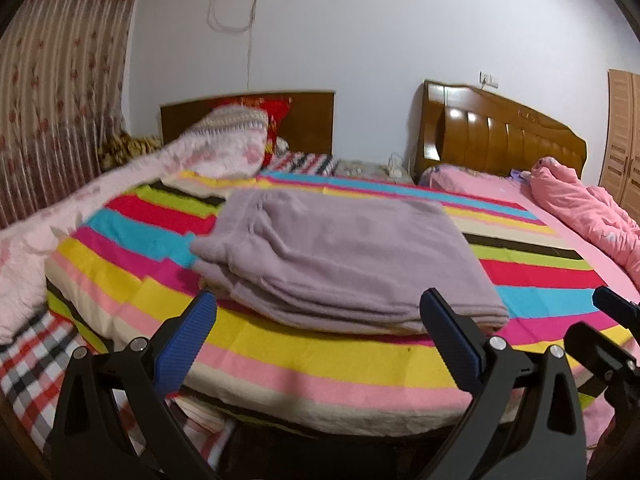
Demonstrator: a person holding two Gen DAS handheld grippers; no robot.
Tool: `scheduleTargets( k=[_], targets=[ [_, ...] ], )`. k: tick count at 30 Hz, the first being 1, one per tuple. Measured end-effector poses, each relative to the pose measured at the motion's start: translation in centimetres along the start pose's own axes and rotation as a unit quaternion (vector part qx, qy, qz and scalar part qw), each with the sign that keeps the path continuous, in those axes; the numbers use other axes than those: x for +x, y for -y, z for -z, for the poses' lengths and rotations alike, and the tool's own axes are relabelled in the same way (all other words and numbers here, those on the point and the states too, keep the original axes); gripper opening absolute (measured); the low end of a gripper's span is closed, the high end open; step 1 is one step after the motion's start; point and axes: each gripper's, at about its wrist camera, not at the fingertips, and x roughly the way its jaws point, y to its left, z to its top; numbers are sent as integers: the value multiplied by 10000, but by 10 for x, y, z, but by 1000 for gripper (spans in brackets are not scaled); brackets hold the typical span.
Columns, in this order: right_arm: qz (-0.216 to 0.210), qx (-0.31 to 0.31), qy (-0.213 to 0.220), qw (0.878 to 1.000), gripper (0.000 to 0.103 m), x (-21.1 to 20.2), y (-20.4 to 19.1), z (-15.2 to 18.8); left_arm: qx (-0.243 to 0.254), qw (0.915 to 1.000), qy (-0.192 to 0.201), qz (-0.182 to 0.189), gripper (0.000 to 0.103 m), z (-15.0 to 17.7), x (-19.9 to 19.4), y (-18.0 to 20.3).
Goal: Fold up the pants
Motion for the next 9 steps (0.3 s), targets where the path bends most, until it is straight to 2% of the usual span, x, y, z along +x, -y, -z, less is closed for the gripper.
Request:
scheduleTargets(
  k=[4, 9],
  targets=[
    [-25, 38, -21, 10000, 98, 2, 2, 0, -128, 9997, -193, 57, 101, 0, 8, -6],
    [-40, 85, -18, 10000, 98, 2, 3, 0, -230, 9991, -337, -65, 101, 1, 14, -11]
  ],
)
